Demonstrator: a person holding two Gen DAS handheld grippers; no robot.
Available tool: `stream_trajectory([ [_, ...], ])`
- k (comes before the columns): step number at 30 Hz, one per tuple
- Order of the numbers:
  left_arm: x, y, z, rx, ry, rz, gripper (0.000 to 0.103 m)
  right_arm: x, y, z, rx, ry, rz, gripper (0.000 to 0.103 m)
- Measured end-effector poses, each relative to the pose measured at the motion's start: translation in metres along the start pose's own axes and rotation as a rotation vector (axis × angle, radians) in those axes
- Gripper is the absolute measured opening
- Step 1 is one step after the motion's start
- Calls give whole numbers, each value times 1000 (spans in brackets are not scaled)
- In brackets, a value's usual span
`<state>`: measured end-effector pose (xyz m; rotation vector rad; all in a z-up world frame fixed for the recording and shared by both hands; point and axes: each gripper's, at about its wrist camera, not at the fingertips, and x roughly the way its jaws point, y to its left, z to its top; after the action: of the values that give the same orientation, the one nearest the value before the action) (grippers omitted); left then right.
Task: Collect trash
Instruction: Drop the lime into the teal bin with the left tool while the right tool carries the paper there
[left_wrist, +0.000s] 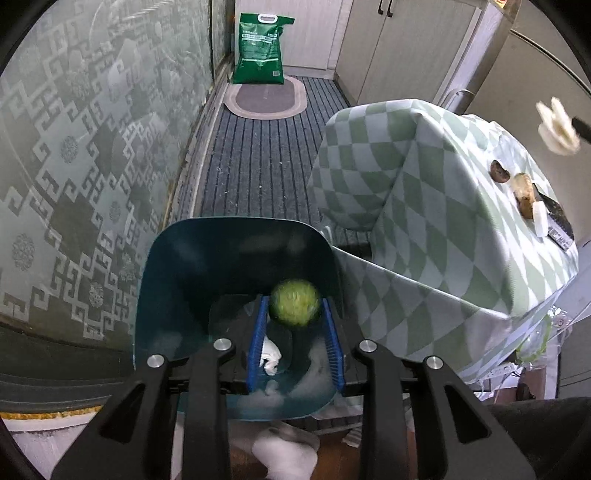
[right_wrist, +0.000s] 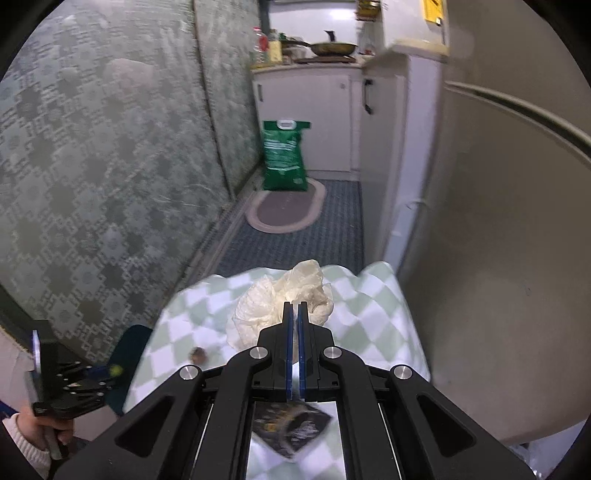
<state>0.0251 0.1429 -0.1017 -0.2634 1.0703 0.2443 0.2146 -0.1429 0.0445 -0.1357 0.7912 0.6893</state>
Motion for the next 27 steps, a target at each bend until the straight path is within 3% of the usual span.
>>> stream_trajectory([
  [2,-2,2,0,-1,-4,14,35,-1,12,2,-8,-7,31,2],
  [6,-5,5,2,-4,-14,36,47,3,33,4,-42,0,66,2],
  [15,-33,24,10,-61,-130,54,47,20,84,0,-116,38,154,2],
  [21,-59,33,15,-86,-241,69,44,31,120,-4,-165,64,217,2],
  [27,-86,37,17,-95,-348,64,34,45,153,-13,-196,98,277,2],
])
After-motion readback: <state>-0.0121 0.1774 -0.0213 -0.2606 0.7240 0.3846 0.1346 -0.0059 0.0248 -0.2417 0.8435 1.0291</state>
